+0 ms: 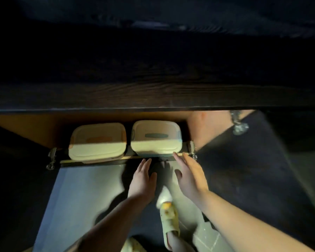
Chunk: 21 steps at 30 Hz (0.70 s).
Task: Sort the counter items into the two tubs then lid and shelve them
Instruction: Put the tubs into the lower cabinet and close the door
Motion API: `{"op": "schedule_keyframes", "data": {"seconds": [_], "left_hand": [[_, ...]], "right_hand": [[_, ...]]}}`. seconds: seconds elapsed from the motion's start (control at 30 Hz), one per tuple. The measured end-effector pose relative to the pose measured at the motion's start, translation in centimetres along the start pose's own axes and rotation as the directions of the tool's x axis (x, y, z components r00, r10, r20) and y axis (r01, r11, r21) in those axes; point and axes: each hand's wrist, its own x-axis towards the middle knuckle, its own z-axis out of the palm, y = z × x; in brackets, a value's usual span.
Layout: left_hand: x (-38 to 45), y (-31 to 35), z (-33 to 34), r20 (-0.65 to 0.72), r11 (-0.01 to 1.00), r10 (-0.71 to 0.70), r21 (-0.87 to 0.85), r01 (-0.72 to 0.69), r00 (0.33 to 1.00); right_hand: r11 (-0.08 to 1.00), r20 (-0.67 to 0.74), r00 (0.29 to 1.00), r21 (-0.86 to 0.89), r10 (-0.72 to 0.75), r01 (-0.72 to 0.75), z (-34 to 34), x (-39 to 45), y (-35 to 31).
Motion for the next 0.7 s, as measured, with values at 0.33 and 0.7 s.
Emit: {"op": "schedule_keyframes", "data": {"seconds": [0.33,0.7], "left_hand": [[-13.6,17.5,6.2,0.301,0.956,0.274,0.023,-0.294,0.914],[-23.3,17.7,15.8,0.519,0.979,0.200,-0.132,-0.153,0.831]], "right_hand": [[0.926,-0.256,0.905,-0.081,0.339,-0.370,-15.6,-16.9,9.8],[0.905,-0.126,0.905,0.196,0.406,-0.378,-14.5,-23.9,13.8]]}}
